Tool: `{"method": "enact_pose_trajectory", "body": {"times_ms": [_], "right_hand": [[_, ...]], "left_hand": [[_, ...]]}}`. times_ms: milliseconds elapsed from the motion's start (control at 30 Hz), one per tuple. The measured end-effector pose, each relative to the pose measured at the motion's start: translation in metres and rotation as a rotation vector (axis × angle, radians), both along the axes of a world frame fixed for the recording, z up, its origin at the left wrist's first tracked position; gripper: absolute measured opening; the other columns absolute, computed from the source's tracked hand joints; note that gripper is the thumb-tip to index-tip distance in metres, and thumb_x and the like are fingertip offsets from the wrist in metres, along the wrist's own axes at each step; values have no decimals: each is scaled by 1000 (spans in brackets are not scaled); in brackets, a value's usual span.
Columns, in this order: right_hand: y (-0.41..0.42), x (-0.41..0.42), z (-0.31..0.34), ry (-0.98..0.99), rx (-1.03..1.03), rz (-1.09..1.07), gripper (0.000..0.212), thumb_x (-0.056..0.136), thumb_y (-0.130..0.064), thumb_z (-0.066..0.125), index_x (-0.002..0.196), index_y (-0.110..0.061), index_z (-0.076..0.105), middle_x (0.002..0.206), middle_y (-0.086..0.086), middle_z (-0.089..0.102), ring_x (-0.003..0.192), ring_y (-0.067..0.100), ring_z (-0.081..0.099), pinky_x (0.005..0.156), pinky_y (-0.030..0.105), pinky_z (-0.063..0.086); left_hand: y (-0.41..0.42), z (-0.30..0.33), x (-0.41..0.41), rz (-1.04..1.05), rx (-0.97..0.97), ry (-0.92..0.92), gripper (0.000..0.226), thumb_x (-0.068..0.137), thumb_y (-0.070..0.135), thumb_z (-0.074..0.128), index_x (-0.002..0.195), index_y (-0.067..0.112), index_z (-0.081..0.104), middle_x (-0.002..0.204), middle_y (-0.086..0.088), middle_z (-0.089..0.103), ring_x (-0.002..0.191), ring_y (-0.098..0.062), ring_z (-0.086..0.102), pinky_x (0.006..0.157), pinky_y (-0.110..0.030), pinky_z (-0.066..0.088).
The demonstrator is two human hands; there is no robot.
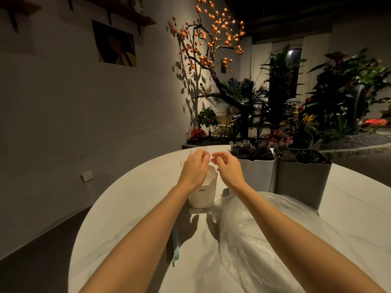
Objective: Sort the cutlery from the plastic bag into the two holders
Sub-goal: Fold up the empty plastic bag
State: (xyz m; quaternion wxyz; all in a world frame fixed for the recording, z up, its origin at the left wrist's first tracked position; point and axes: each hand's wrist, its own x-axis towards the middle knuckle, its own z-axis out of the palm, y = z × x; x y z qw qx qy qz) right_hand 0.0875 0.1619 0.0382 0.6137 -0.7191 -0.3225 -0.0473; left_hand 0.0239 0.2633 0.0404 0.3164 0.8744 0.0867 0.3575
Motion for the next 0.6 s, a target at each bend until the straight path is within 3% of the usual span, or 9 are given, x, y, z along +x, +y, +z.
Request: {"method": "enact_pose_trajectory", "body": {"times_ms": [67, 133, 200, 400, 600], "right_hand": [[-7, -6, 8, 47, 47, 7, 21, 98, -9, 42, 104, -10, 61, 88, 0, 66, 79, 9, 62, 74, 26, 53], [-19, -12, 14, 69, 54, -8, 16, 98, -11, 43, 100, -10, 59, 81, 2, 64, 69, 11, 61, 56, 18, 49], [-33, -17, 18, 72, 38, -55, 15, 98, -13, 46, 97, -8, 60, 77, 4, 63, 61, 12, 60, 47, 16, 44], [-76, -36, 19, 62, 1, -94, 30, 98, -14, 43, 75, -9, 61, 62, 5, 61, 48, 12, 55, 45, 18, 42], [-109, -58, 7, 57, -12, -103, 39, 100, -12, 39, 66, -9, 57, 59, 10, 59, 42, 14, 52, 42, 19, 43]], "left_hand": [[-13, 5, -3, -22, -68, -16, 26, 103, 23, 35, 102, 10, 57, 101, -4, 61, 96, -19, 57, 85, -34, 48], [-24, 10, -7, -41, -119, -23, 26, 104, 24, 33, 98, 10, 56, 93, -3, 60, 87, -17, 57, 81, -35, 48], [-36, 12, -13, -66, -152, -29, 29, 104, 26, 32, 94, 11, 56, 83, -1, 59, 76, -15, 54, 77, -37, 49], [-72, 8, -32, -163, -180, -16, 37, 105, 24, 32, 81, 9, 57, 68, -2, 57, 64, -16, 51, 62, -33, 45], [-100, -7, -46, -204, -188, 46, 36, 104, 24, 36, 78, 12, 58, 72, -4, 60, 66, -16, 55, 67, -38, 49]]}}
